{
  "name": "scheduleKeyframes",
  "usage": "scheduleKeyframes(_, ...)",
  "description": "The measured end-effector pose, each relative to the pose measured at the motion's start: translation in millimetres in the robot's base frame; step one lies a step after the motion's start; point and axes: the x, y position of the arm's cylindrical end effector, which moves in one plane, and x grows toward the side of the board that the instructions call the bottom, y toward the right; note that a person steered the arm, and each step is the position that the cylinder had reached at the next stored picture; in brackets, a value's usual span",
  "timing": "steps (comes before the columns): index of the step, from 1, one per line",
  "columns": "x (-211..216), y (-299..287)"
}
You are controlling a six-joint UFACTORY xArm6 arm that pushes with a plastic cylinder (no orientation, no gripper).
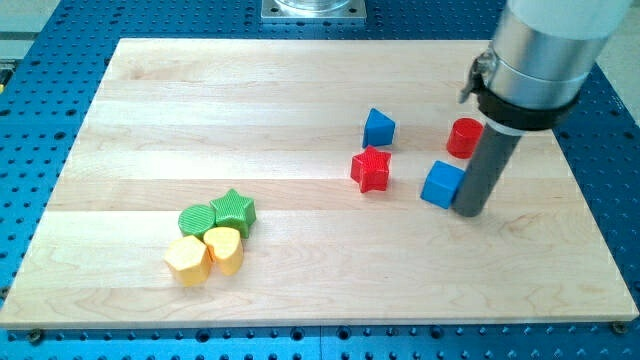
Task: Place the blue blocks diagonally to each other
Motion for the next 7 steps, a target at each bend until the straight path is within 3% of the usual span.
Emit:
scheduleKeyframes(1, -0.9, -8.1)
scheduleKeyframes(2, -25.0, 41.1)
scheduleKeyframes(4, -98.2, 76.3)
scheduleKeyframes(5, -106.1, 65.8)
scheduleKeyframes(7, -67.7, 31.1)
